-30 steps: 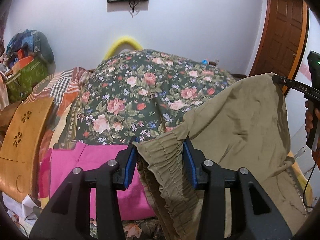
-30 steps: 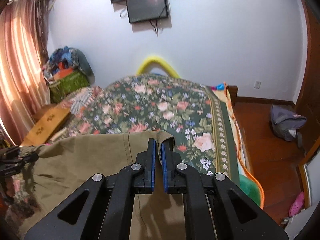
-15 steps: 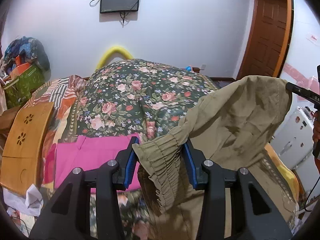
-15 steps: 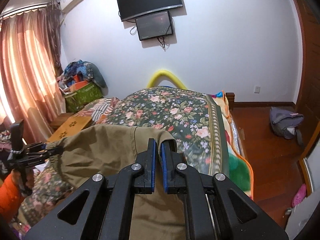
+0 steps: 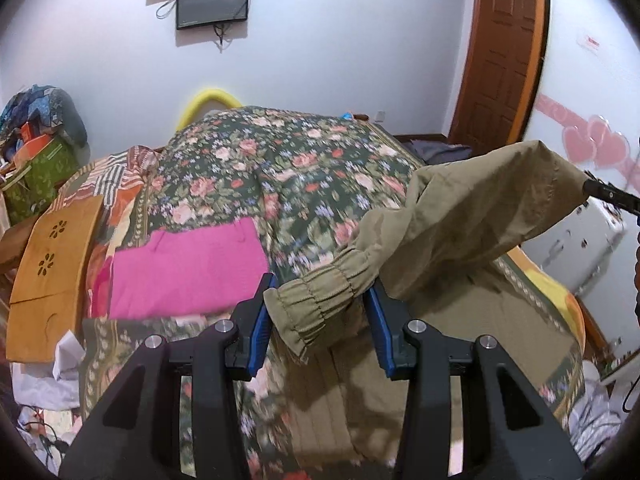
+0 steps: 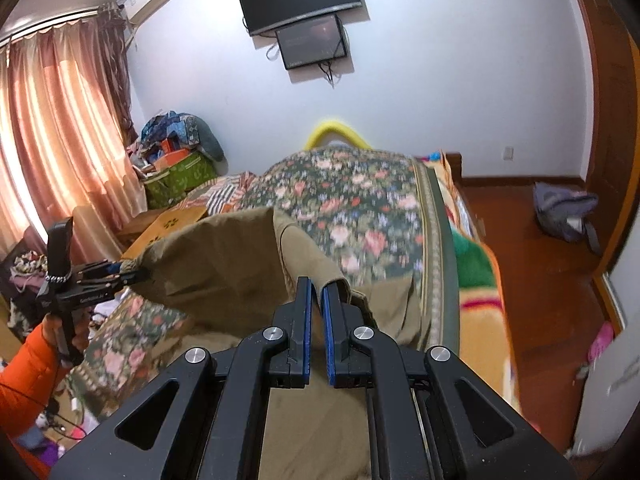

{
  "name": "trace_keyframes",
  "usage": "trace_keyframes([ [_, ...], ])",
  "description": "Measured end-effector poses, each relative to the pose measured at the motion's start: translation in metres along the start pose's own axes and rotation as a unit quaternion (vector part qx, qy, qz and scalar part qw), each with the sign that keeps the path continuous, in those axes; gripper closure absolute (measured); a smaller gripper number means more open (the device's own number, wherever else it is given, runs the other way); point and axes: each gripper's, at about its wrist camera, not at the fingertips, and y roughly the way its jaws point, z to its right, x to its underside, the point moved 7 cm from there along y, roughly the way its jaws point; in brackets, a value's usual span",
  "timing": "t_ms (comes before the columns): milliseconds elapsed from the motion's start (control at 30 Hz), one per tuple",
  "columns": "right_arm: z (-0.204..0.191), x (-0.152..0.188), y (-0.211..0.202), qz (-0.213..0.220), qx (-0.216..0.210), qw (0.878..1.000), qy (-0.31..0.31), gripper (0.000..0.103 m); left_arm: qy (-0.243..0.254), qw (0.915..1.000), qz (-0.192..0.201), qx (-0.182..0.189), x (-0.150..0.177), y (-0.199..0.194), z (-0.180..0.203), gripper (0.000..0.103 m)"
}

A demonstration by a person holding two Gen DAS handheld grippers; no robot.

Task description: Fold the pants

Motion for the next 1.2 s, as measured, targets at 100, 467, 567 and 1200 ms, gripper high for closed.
trace_keyframes([
  [100,-0.002,0.026,-0.01,-0.014,0.003,1.0,0.008,0.098,0.003,1.0,-0.006,0.004,0.021,-0.007,0.008,0.06],
  [467,0.006,0.111,-0.015,-0.076,0.005,0.995,0.057,0.098,-0.027,0.9983,-0.051,-0.006,0.094,-0.008,0.002,0.06],
  [567,0.01,0.124,-0.014,-0.086,0.01,0.994,0.066,0.098,-0.033,0.9974,-0.062,-0.014,0.107,-0.005,-0.004,0.06],
  [1200,0.04,0.147,-0.033,-0.111,0.09,0.987,0.072,0.097,-0.074,0.9952,-0.033,-0.055,0.088,-0.038,-0.031,0.06],
])
